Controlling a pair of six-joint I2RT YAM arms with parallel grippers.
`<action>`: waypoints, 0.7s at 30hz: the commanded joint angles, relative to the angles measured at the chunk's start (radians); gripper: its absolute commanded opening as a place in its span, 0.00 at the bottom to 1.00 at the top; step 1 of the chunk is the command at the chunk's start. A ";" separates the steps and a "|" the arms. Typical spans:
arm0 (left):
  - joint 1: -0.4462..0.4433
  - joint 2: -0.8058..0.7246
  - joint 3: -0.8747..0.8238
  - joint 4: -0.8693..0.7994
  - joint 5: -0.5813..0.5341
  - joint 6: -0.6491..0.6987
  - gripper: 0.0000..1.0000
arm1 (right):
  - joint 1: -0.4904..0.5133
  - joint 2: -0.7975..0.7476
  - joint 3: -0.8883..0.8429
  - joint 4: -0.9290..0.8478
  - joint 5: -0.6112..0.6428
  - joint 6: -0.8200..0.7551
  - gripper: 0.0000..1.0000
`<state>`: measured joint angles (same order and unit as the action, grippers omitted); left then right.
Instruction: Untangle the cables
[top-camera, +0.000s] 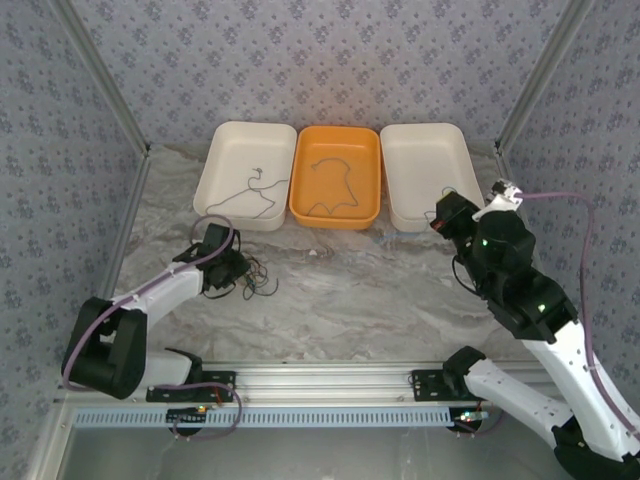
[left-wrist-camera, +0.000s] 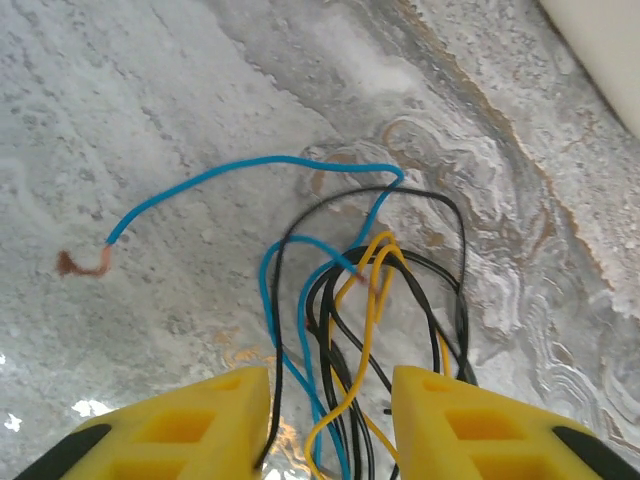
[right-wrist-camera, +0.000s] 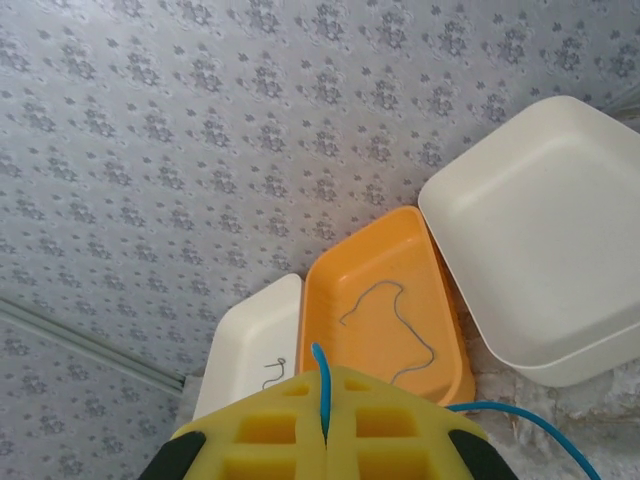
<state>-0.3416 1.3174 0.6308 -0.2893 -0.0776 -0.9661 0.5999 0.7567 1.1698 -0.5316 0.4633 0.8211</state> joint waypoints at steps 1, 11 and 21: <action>0.004 0.014 -0.005 -0.010 -0.018 0.004 0.38 | 0.000 0.002 0.055 -0.008 -0.001 -0.032 0.00; -0.020 -0.146 0.003 -0.086 -0.039 -0.007 0.52 | 0.017 0.103 0.186 -0.013 -0.133 -0.084 0.00; -0.147 -0.571 0.043 -0.289 -0.162 -0.020 0.77 | 0.051 0.156 0.332 -0.011 -0.152 -0.159 0.00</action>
<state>-0.4698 0.8276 0.6323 -0.4828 -0.1848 -0.9871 0.6441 0.9077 1.4826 -0.5461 0.3244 0.6987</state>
